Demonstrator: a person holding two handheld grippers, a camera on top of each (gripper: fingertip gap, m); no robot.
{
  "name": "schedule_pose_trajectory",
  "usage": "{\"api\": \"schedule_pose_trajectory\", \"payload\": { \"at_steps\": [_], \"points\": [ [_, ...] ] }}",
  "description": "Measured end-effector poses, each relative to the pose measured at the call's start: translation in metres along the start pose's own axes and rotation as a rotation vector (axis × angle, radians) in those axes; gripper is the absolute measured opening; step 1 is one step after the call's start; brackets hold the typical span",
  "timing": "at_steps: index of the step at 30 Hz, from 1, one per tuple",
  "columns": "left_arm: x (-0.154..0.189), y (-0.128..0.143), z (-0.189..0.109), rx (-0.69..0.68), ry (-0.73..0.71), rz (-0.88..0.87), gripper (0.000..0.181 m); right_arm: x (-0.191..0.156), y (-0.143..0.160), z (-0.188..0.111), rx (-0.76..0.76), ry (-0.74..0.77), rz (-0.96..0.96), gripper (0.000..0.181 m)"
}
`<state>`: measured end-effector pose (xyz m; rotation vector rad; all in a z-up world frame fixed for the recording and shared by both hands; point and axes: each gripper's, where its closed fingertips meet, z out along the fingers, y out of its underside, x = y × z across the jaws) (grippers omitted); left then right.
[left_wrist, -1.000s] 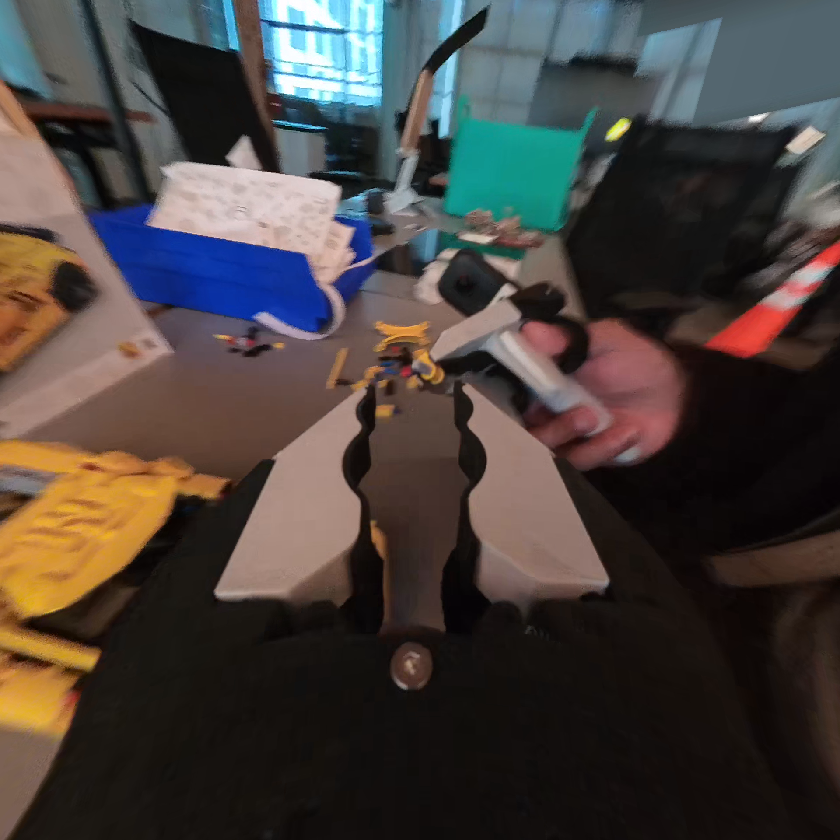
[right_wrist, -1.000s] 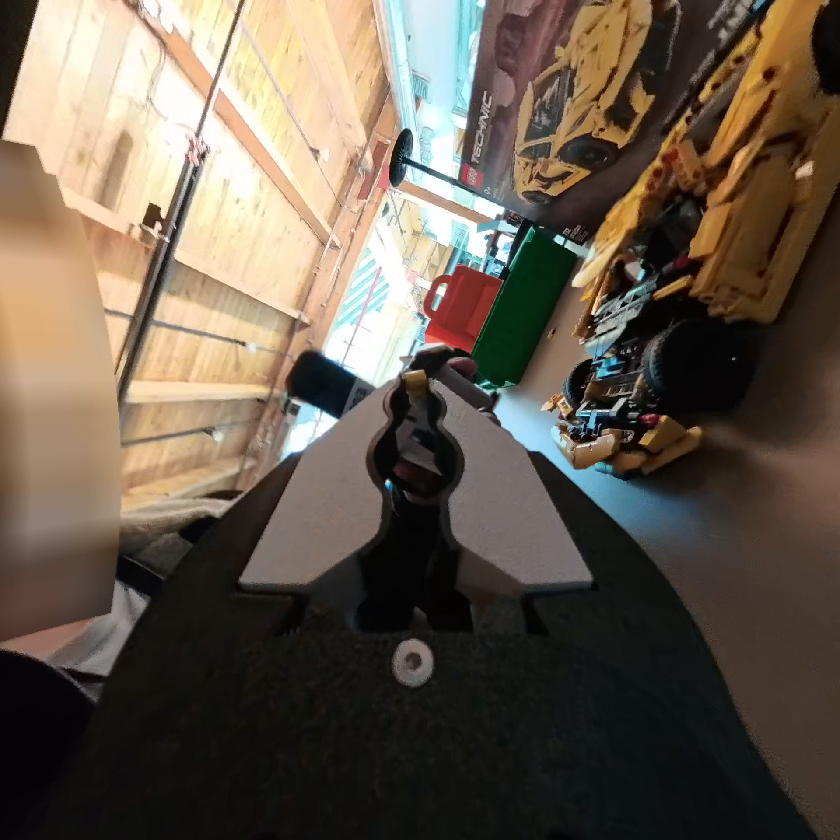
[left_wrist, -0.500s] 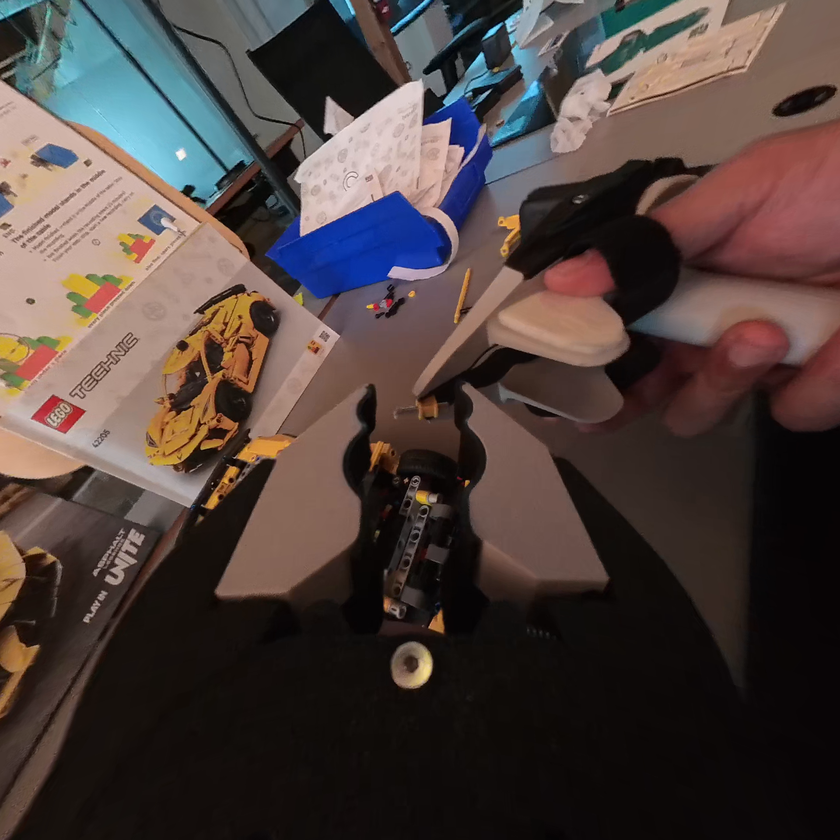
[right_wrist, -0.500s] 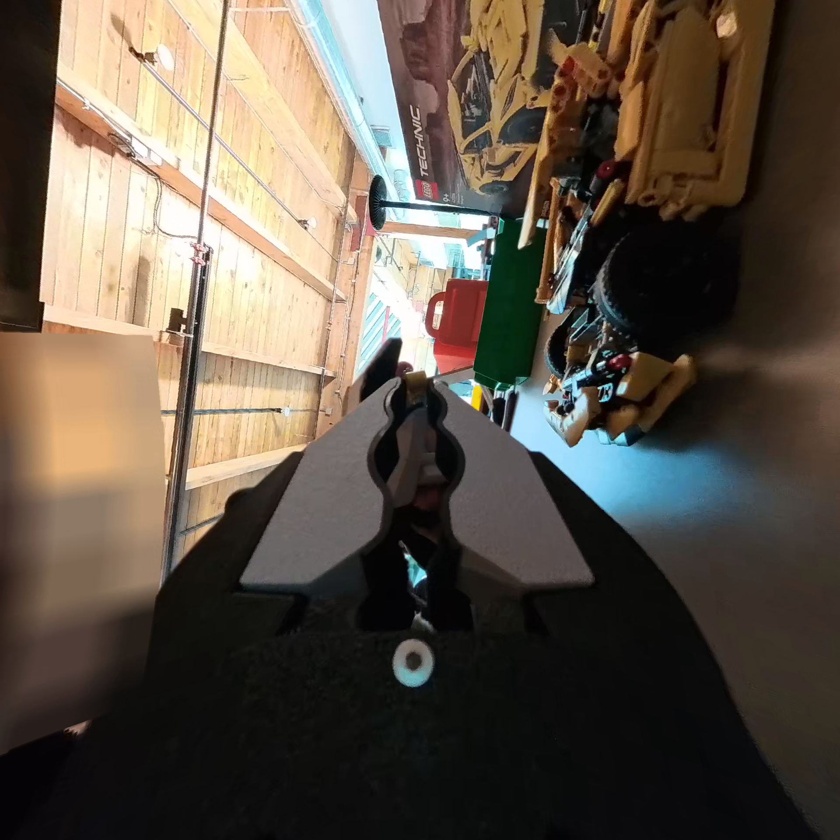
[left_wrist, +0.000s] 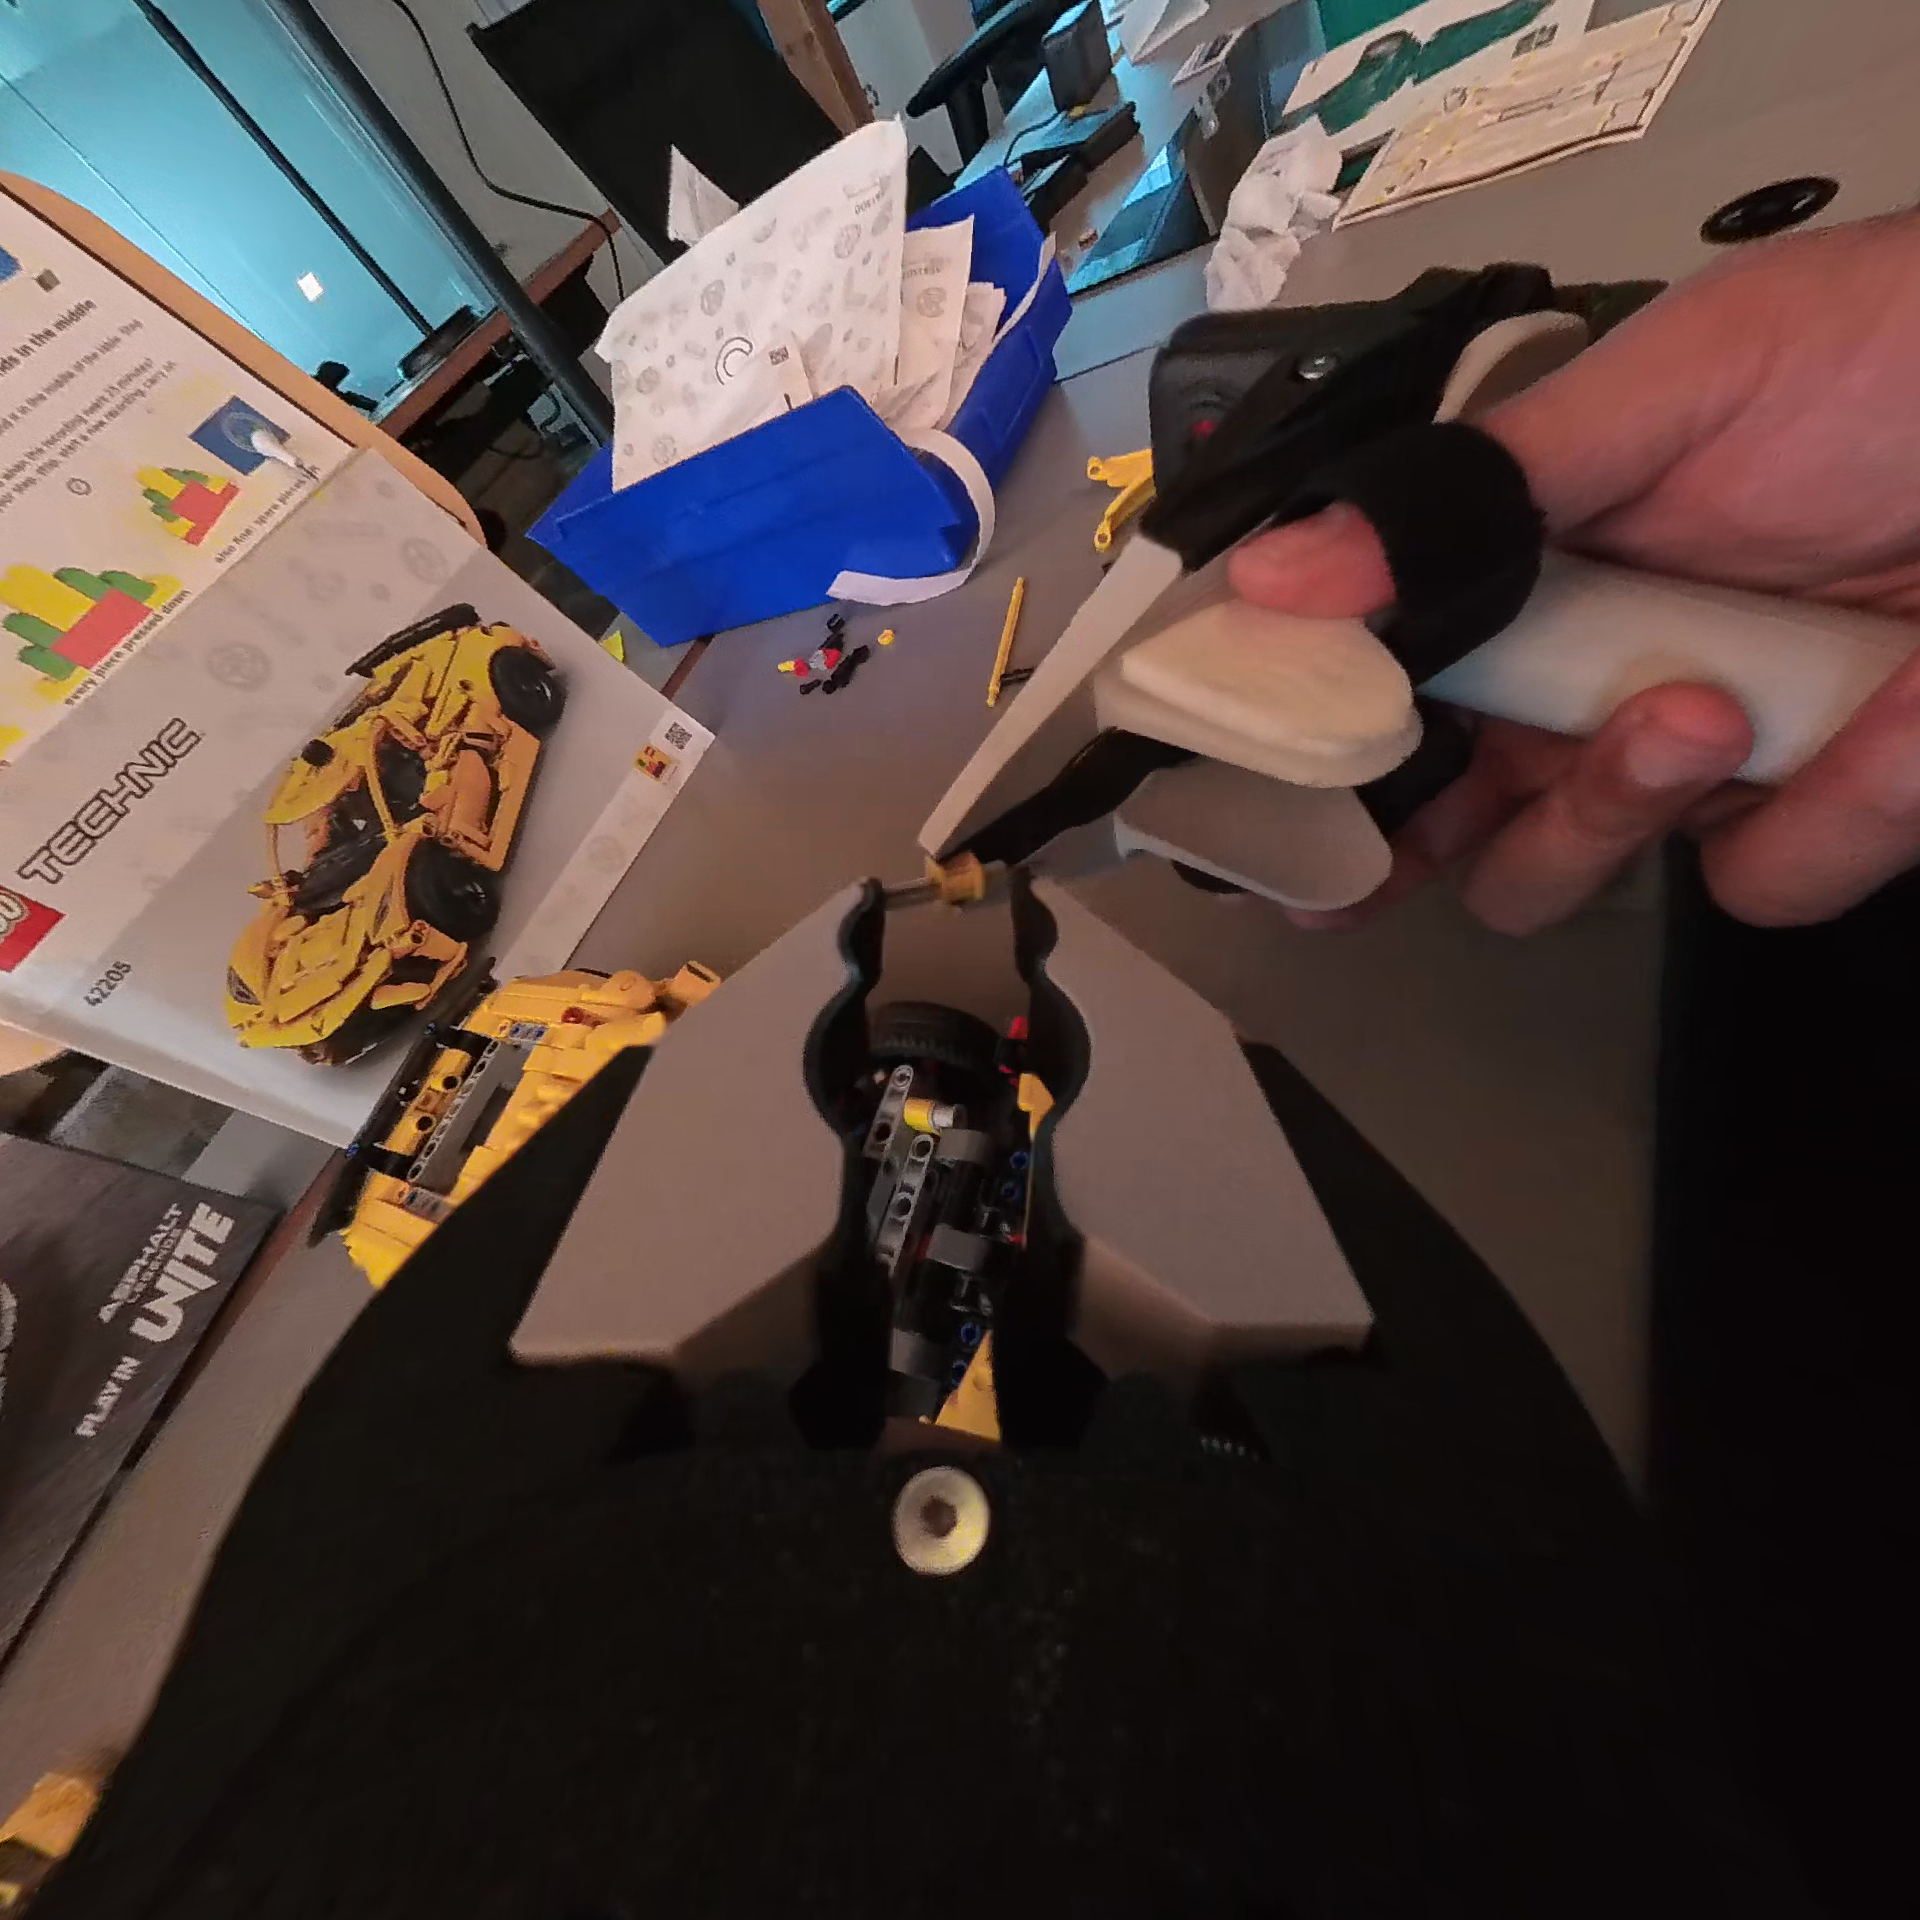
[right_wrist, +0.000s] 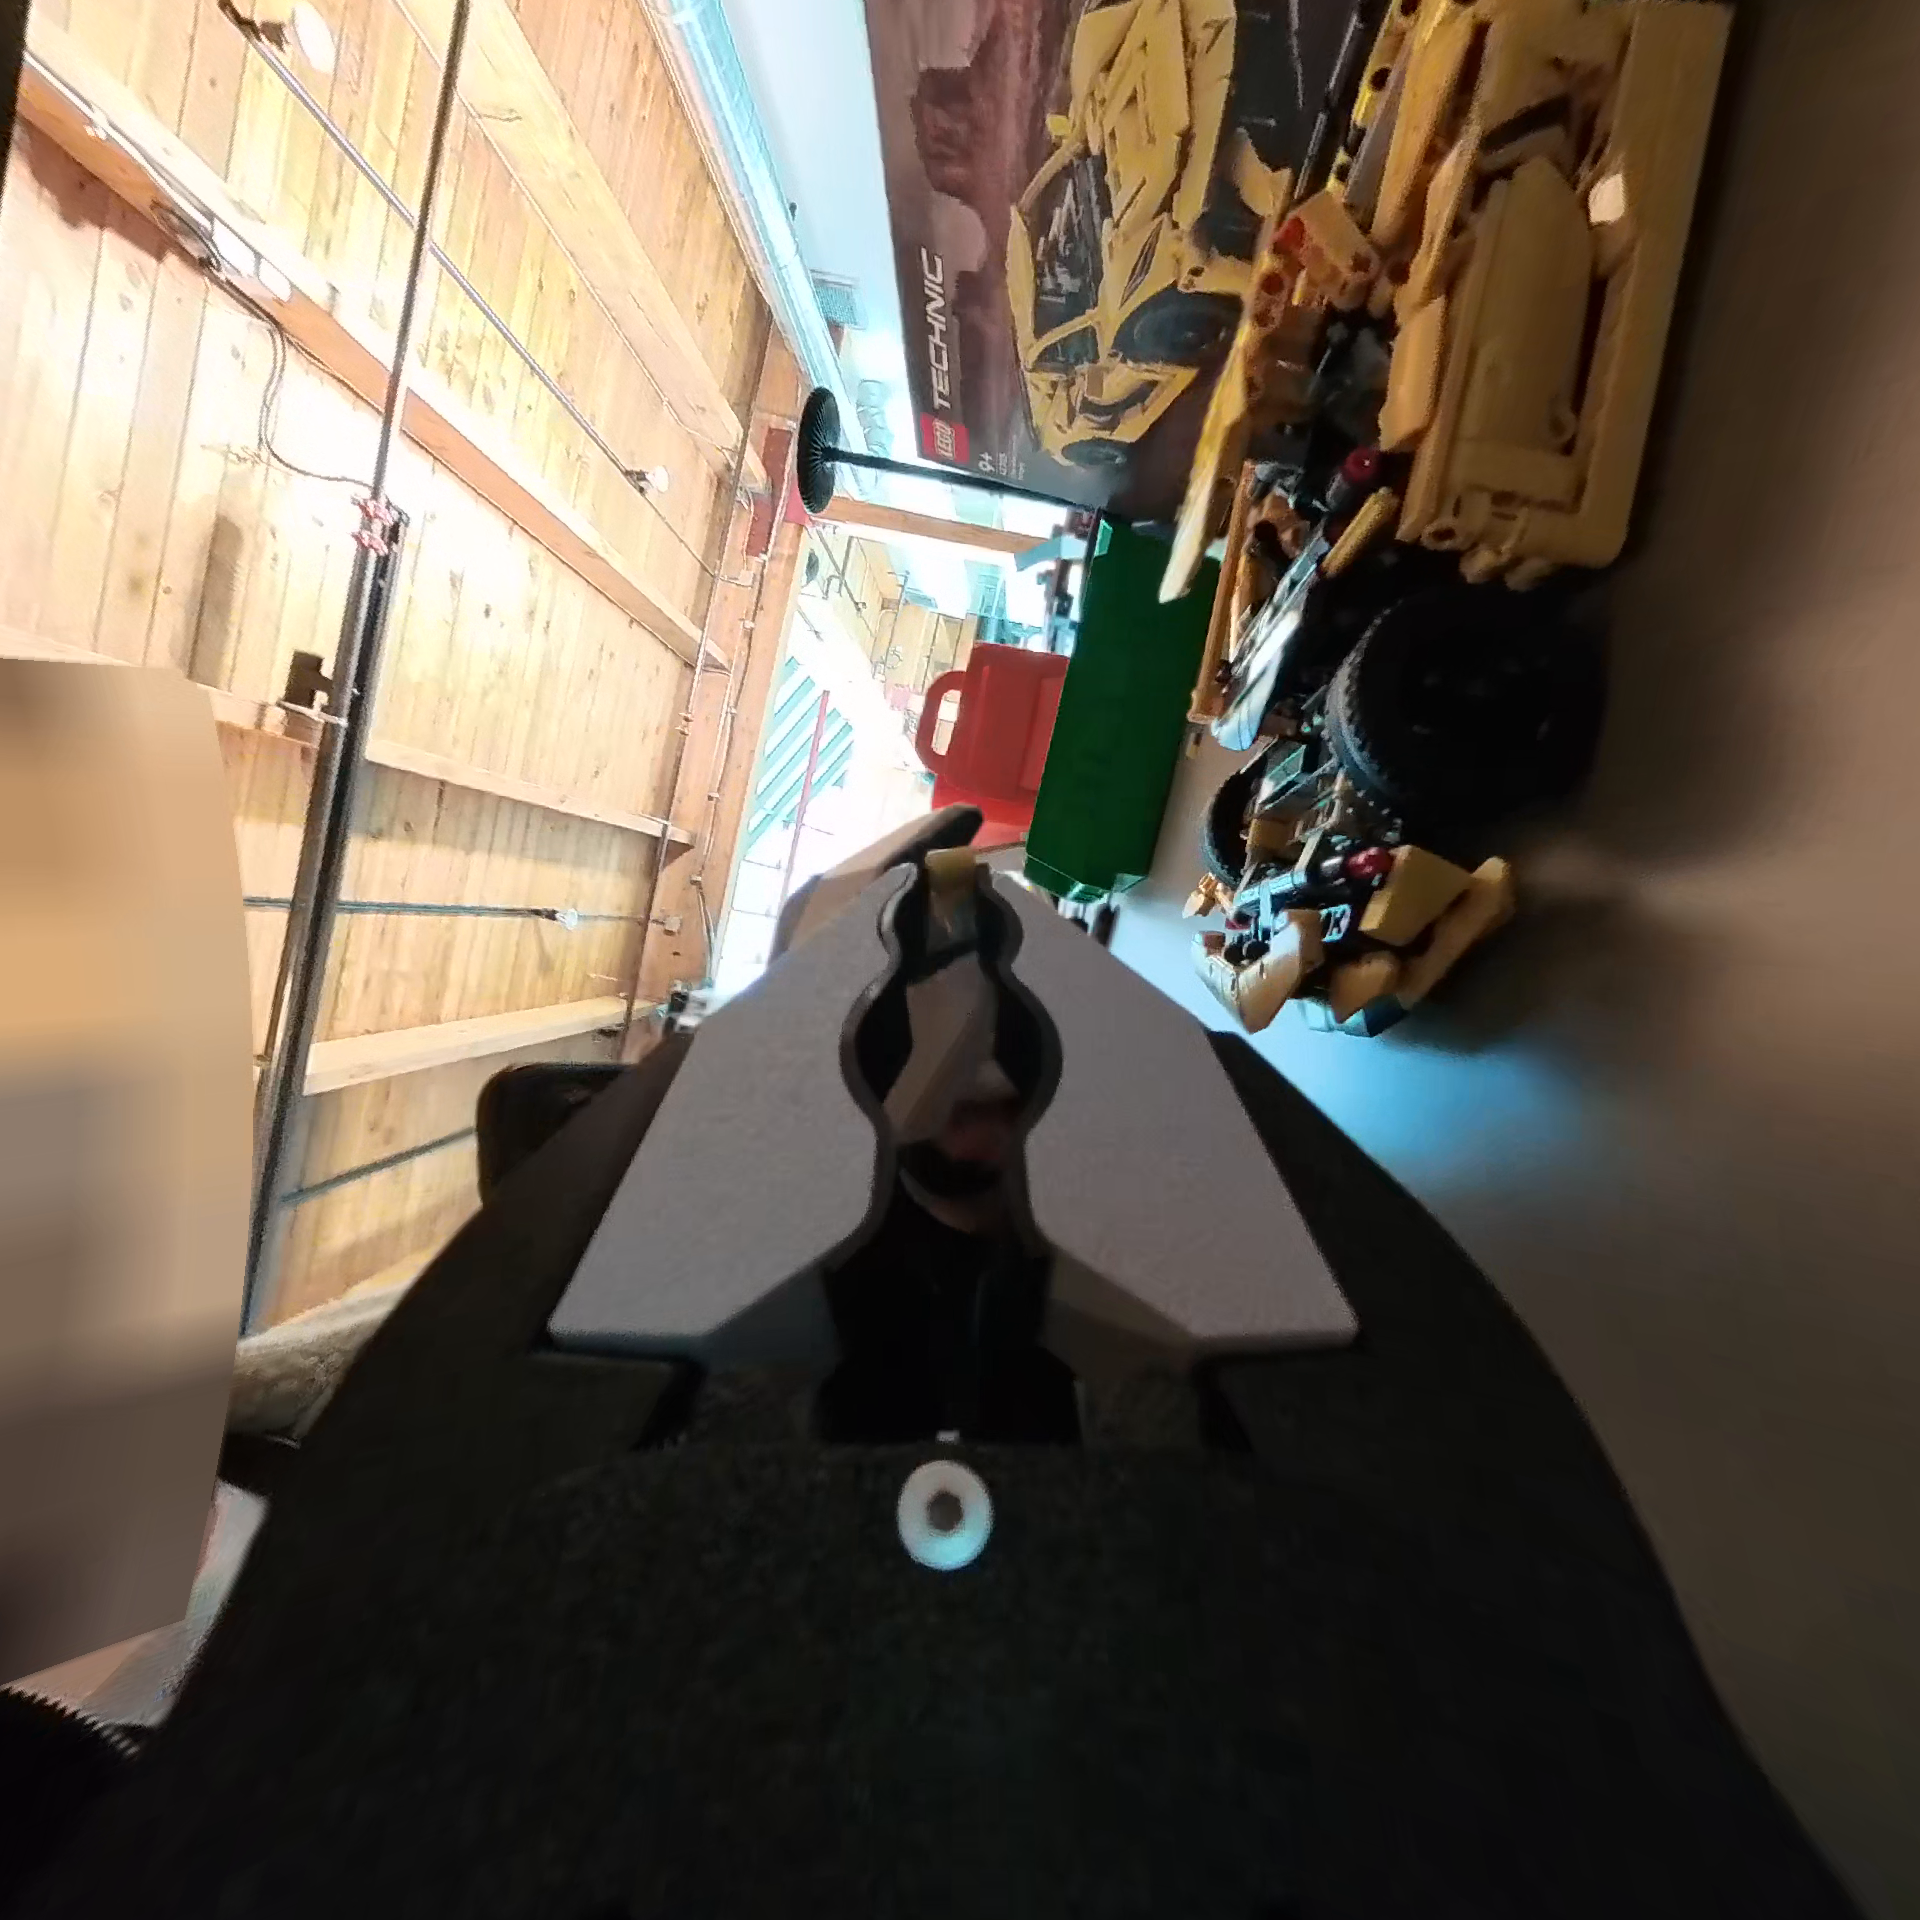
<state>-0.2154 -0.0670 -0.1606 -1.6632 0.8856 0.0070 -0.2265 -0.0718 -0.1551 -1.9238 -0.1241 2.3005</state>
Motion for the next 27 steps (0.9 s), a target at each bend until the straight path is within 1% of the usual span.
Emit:
{"api": "schedule_pose_trajectory", "payload": {
  "at_steps": [4, 5, 6, 8, 10, 13, 16, 18, 20, 22, 24, 25, 27],
  "points": [
    [0.001, -0.005, -0.004, 0.043, 0.049, -0.052, 0.021, -0.007, 0.003, -0.002, -0.049, -0.006, -0.099, 0.007],
    [0.003, -0.008, -0.006, 0.065, 0.071, -0.069, 0.014, -0.014, 0.002, -0.003, -0.06, -0.034, -0.143, 0.007],
    [0.005, -0.011, -0.008, 0.09, 0.101, -0.094, 0.003, -0.019, 0.003, -0.005, -0.083, -0.053, -0.192, 0.009],
    [0.009, -0.017, -0.011, 0.134, 0.164, -0.16, 0.003, -0.023, 0.008, -0.009, -0.16, -0.066, -0.326, 0.008],
    [0.012, -0.019, -0.012, 0.154, 0.2, -0.205, 0.003, -0.022, 0.009, -0.013, -0.207, -0.048, -0.392, 0.007],
    [0.013, -0.019, -0.012, 0.158, 0.22, -0.226, 0.003, -0.021, 0.01, -0.014, -0.246, -0.03, -0.433, 0.006],
    [0.014, -0.02, -0.013, 0.165, 0.221, -0.211, 0.003, -0.022, 0.011, -0.014, -0.259, -0.041, -0.415, 0.006],
    [0.015, -0.017, -0.011, 0.147, 0.2, -0.165, 0.004, -0.018, 0.011, -0.016, -0.282, -0.005, -0.444, 0.006],
    [0.018, -0.013, -0.007, 0.113, 0.17, -0.117, 0.008, -0.009, 0.01, -0.019, -0.318, 0.093, -0.549, 0.006],
    [0.022, -0.009, -0.005, 0.09, 0.173, -0.098, 0.014, 0.001, 0.012, -0.022, -0.377, 0.197, -0.671, 0.006],
    [0.022, -0.012, -0.007, 0.113, 0.208, -0.16, 0.015, 0.0, 0.015, -0.025, -0.435, 0.216, -0.735, 0.006],
    [0.022, -0.015, -0.01, 0.134, 0.252, -0.23, 0.017, -0.003, 0.016, -0.027, -0.46, 0.211, -0.754, 0.006],
    [0.023, -0.021, -0.017, 0.185, 0.382, -0.413, 0.018, -0.001, 0.012, -0.034, -0.509, 0.253, -0.83, 0.006]
  ]
}}
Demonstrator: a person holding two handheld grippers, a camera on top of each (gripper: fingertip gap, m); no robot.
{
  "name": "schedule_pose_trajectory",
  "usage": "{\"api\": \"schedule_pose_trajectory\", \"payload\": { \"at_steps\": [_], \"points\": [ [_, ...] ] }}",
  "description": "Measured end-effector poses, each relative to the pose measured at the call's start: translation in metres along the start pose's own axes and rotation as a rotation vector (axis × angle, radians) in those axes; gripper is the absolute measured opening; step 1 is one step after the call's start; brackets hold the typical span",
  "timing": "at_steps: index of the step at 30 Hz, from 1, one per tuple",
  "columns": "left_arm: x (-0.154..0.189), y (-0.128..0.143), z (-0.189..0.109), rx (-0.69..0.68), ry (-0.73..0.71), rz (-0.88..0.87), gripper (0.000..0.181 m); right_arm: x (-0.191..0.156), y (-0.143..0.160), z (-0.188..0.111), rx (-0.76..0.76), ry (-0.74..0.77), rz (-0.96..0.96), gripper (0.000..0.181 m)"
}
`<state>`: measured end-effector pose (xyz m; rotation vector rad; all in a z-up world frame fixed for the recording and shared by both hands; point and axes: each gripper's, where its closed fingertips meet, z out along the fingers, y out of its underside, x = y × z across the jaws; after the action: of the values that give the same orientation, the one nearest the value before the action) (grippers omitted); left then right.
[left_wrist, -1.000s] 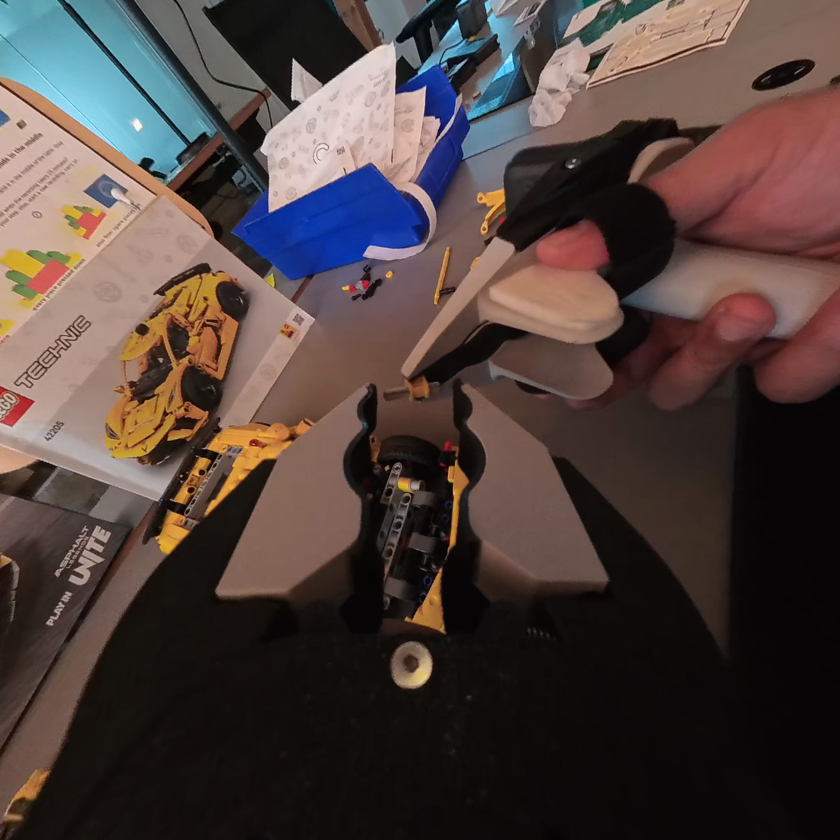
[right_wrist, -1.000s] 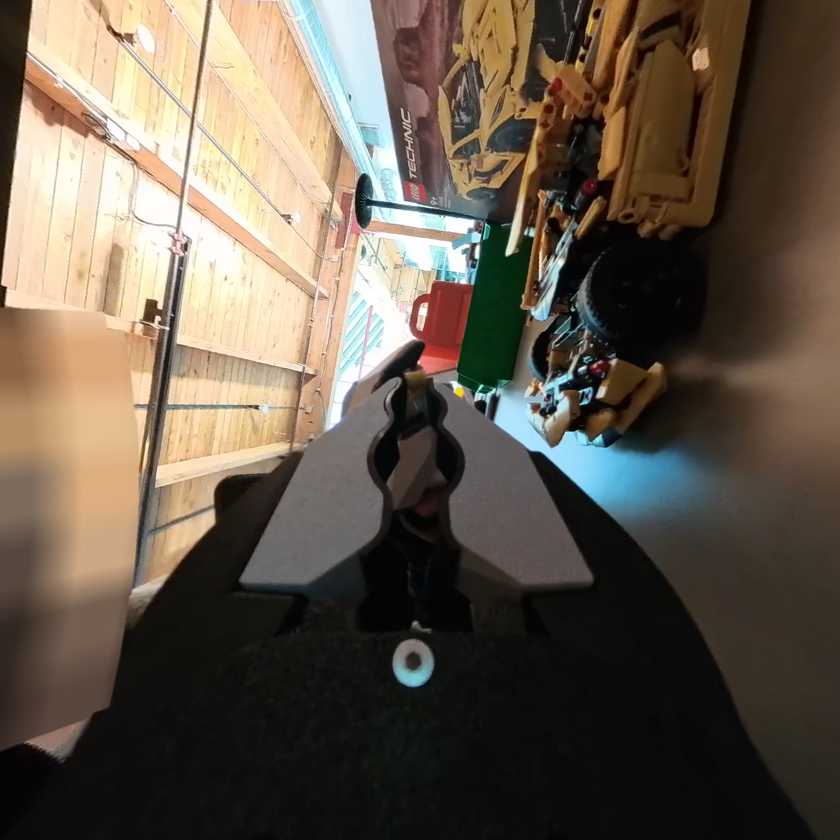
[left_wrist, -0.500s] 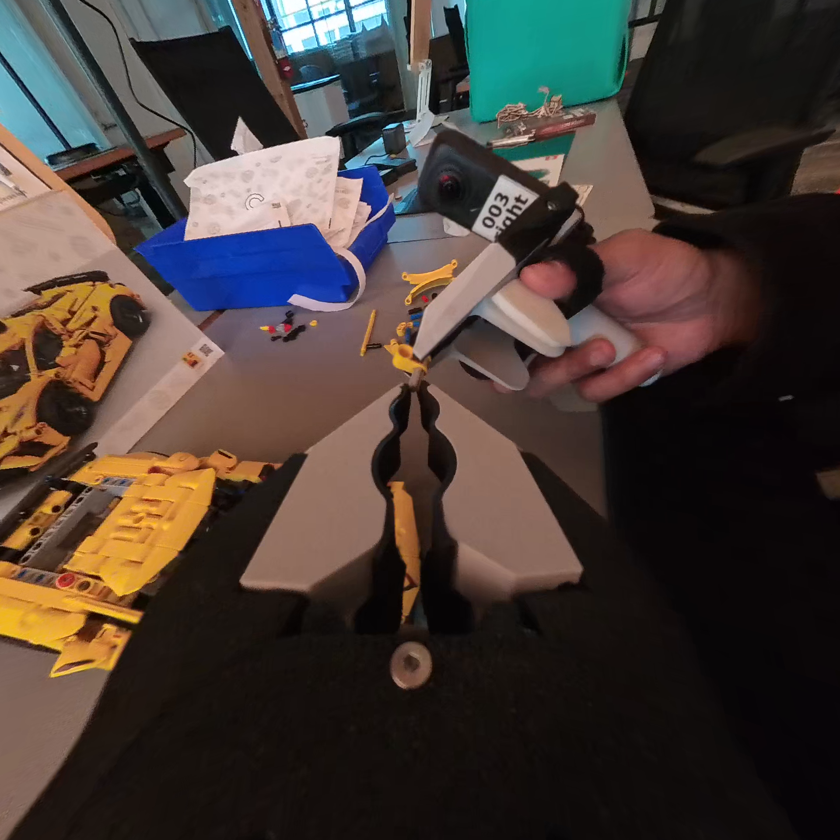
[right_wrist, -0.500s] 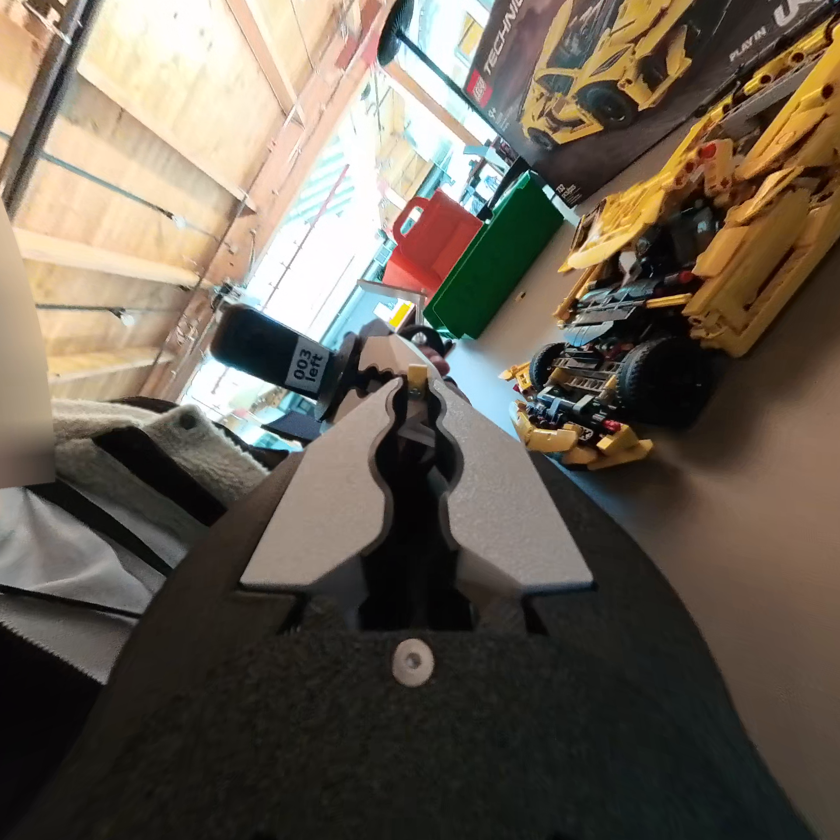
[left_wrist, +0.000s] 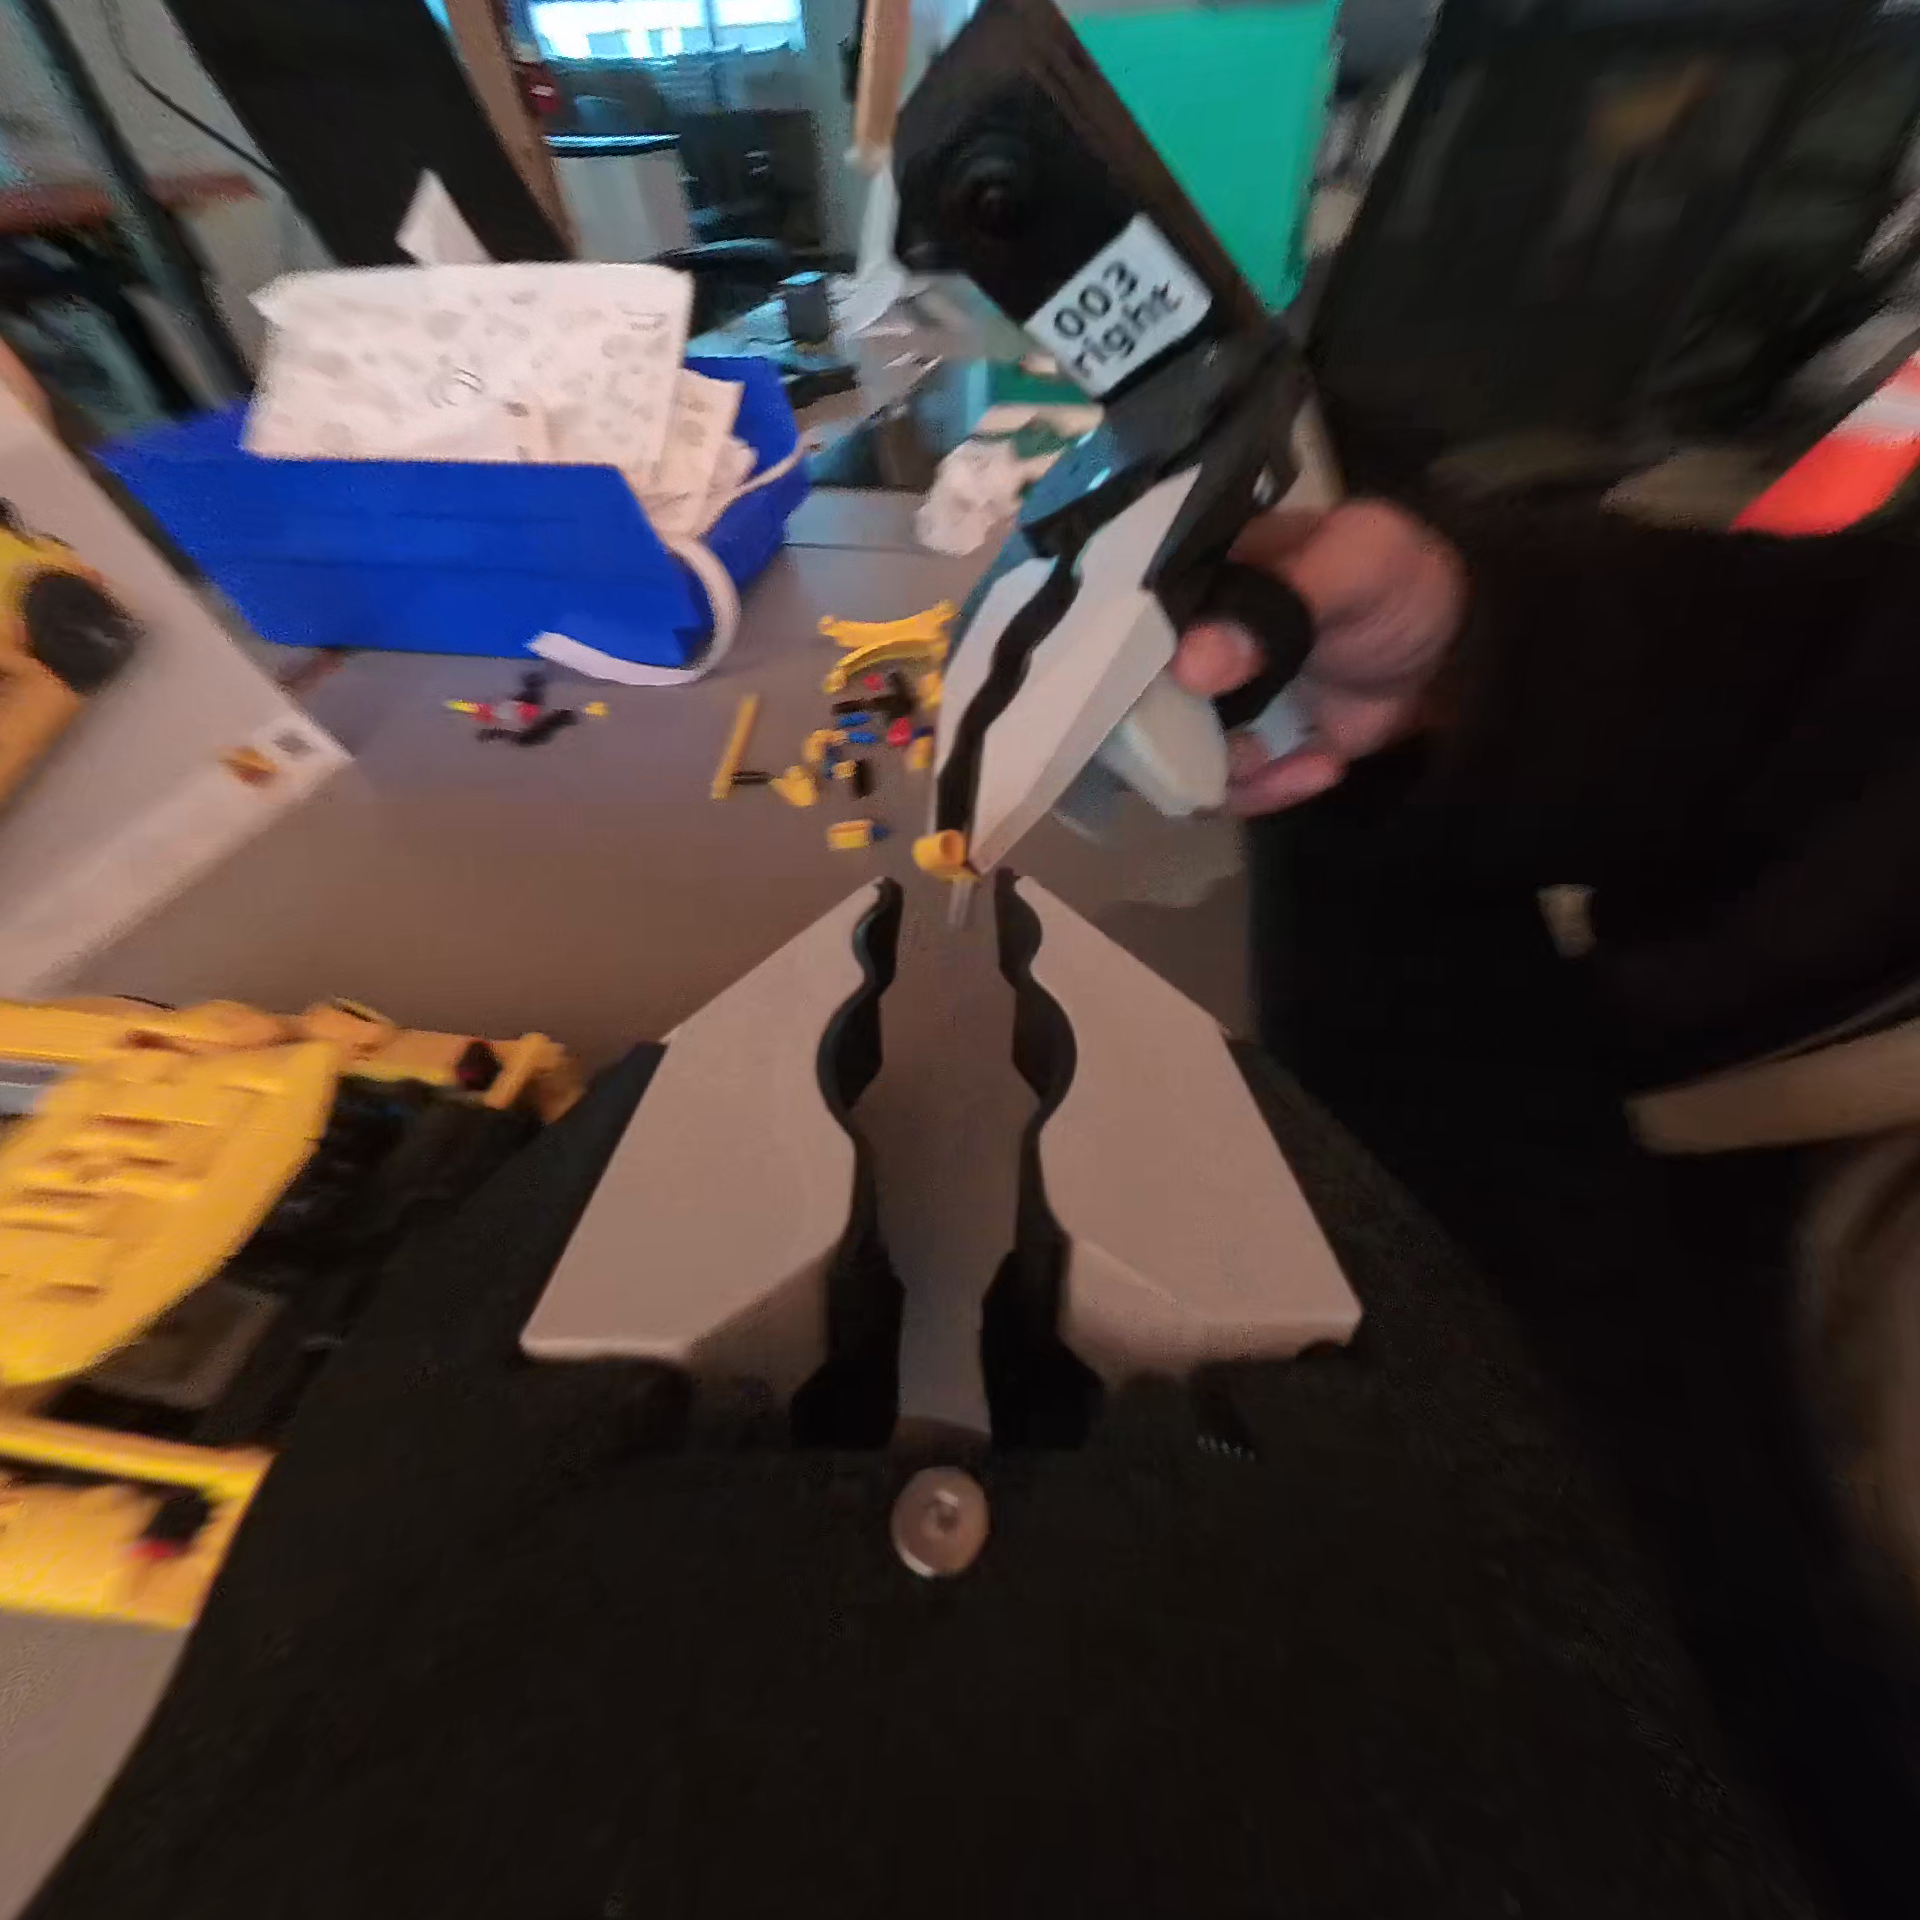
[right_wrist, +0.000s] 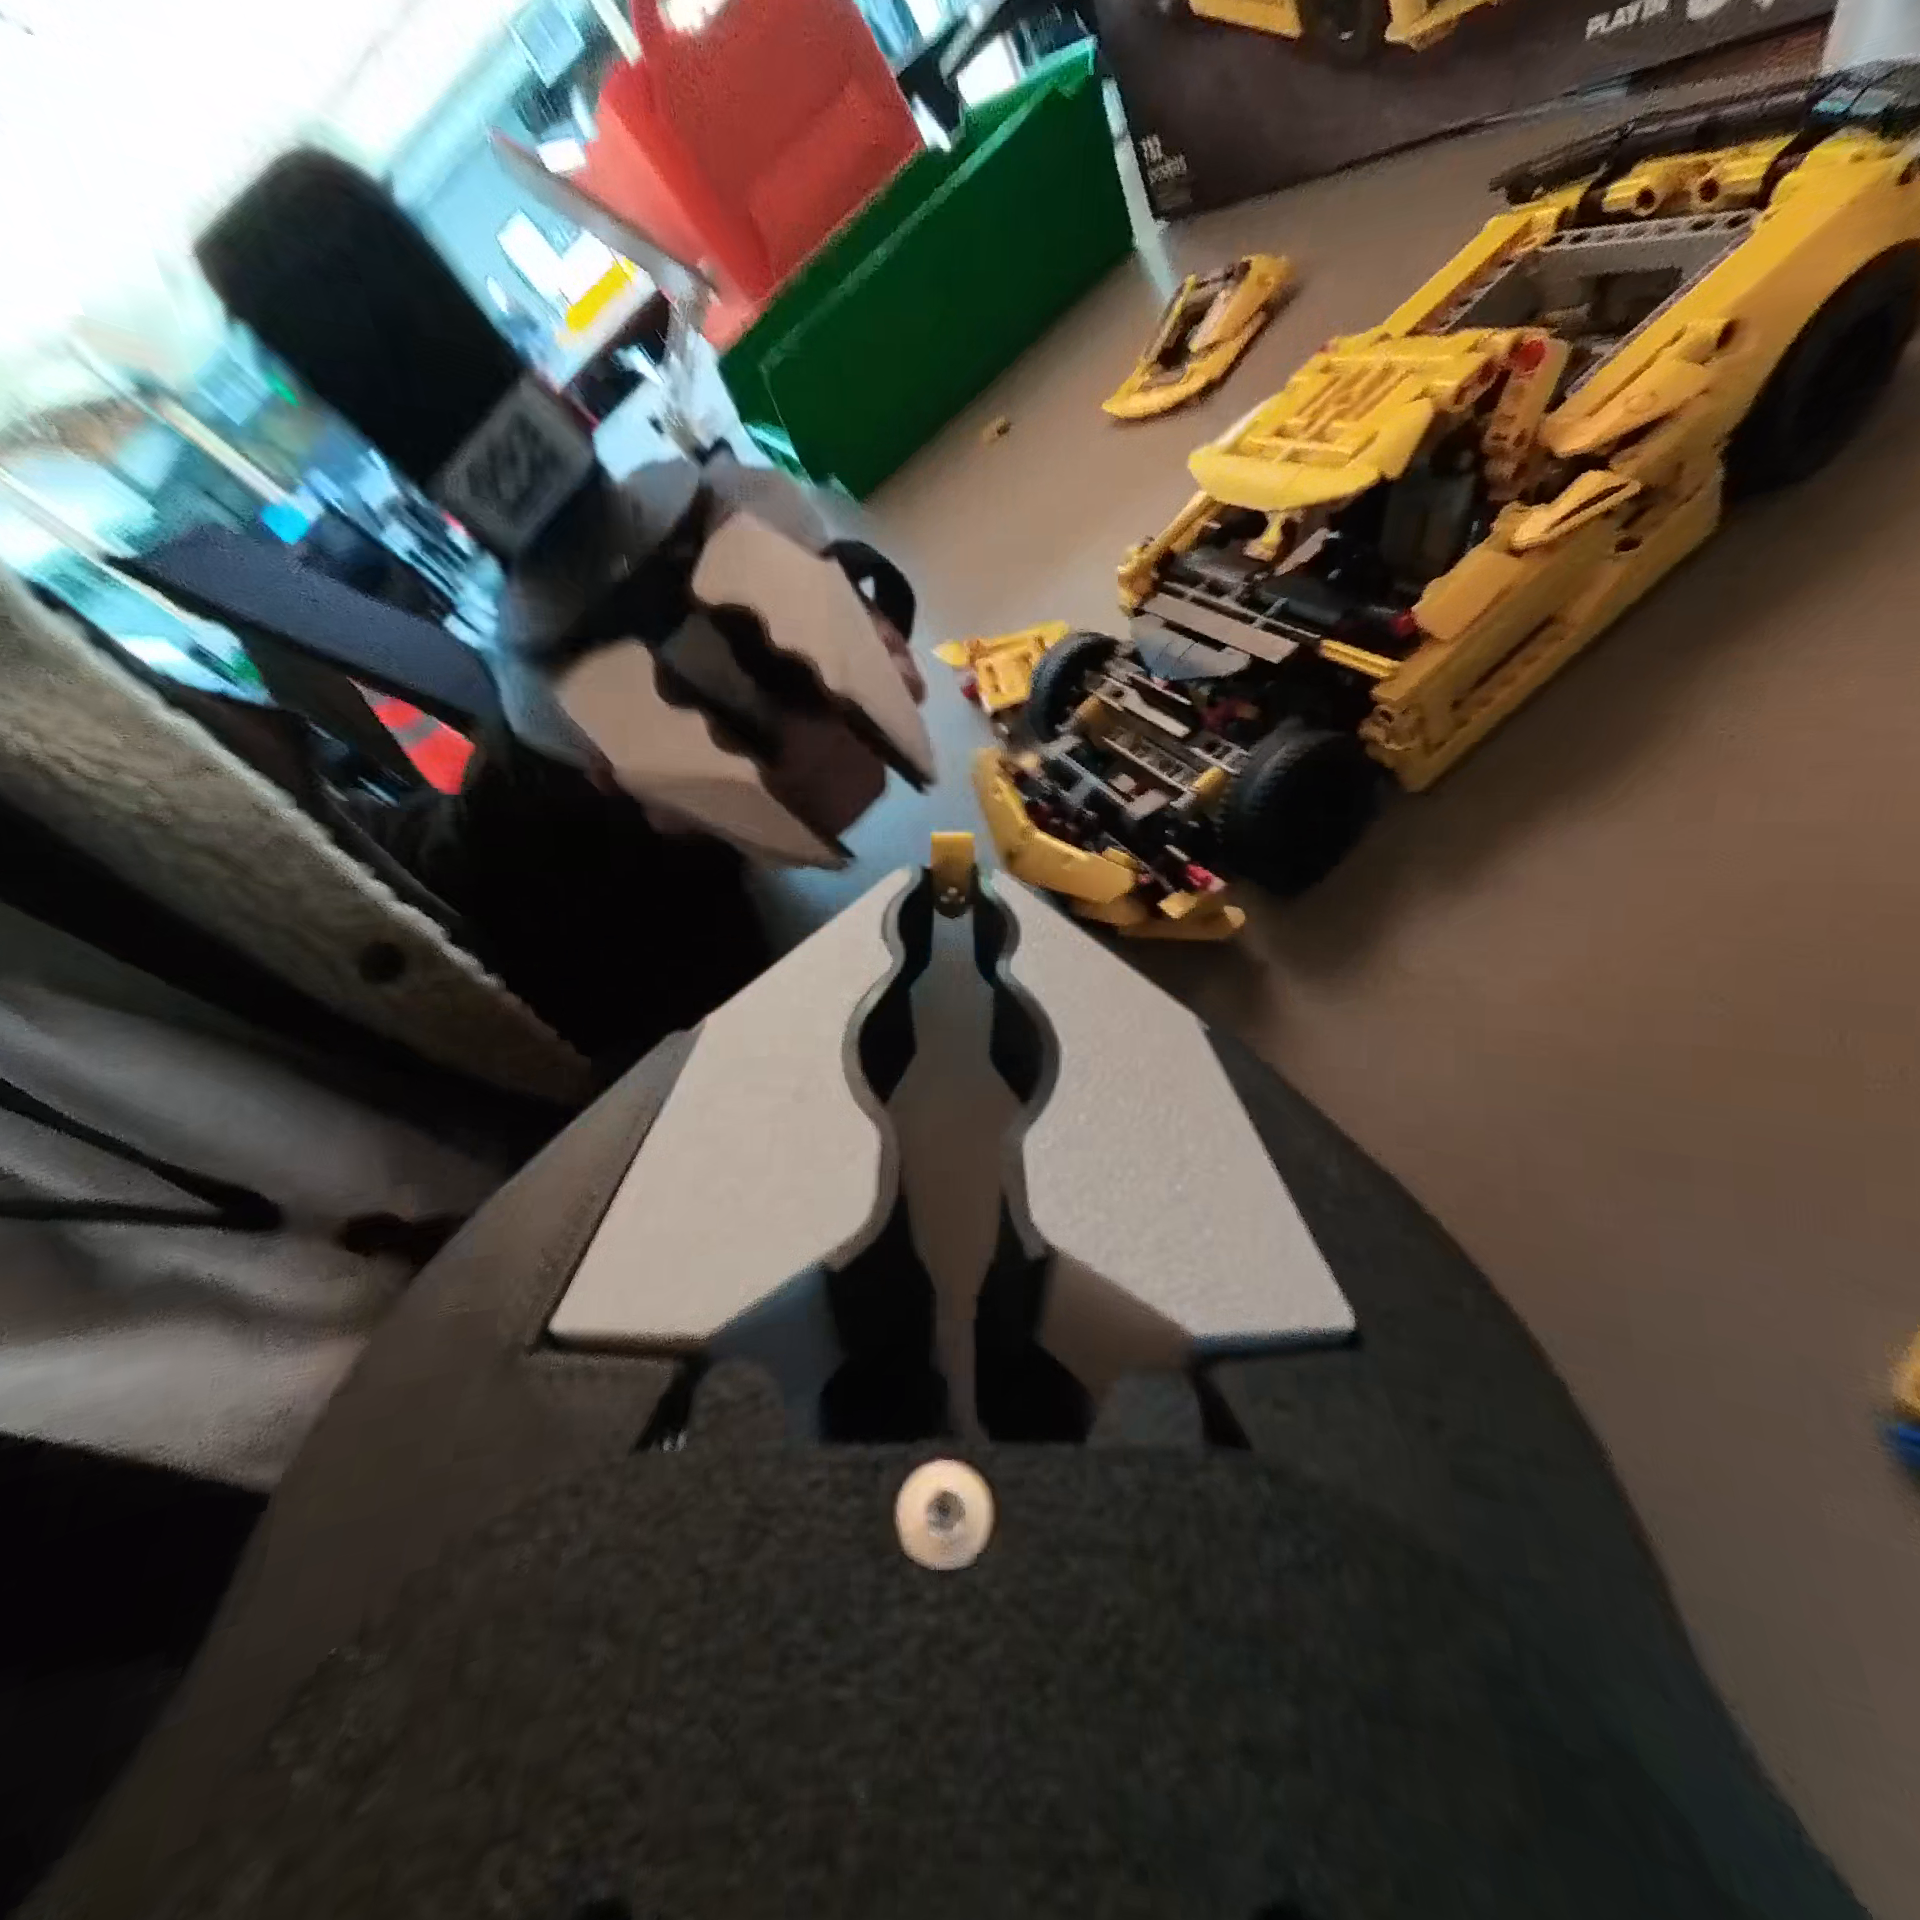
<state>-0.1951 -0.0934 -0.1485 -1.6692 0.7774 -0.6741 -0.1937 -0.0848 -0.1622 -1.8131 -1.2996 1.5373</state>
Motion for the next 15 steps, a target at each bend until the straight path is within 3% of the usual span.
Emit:
{"api": "schedule_pose_trajectory", "payload": {
  "at_steps": [4, 6, 11, 13, 15],
  "points": [
    [0.004, 0.004, -0.004, 0.029, 0.242, -0.427, 0.021, 0.007, 0.01, -0.004, -0.16, 0.222, -0.468, 0.006],
    [0.004, 0.007, -0.002, 0.014, 0.312, -0.551, 0.029, 0.009, 0.008, -0.002, -0.222, 0.348, -0.687, 0.006],
    [-0.009, 0.013, 0.005, 0.012, 0.227, -0.615, 0.029, 0.004, 0.0, 0.007, -0.296, 0.547, -1.103, 0.007],
    [-0.007, 0.015, 0.005, 0.005, 0.239, -0.621, 0.027, 0.003, -0.001, 0.011, -0.315, 0.587, -1.17, 0.007],
    [-0.004, 0.013, 0.005, 0.007, 0.251, -0.608, 0.012, 0.004, 0.002, 0.014, -0.34, 0.6, -1.204, 0.007]
  ]
}}
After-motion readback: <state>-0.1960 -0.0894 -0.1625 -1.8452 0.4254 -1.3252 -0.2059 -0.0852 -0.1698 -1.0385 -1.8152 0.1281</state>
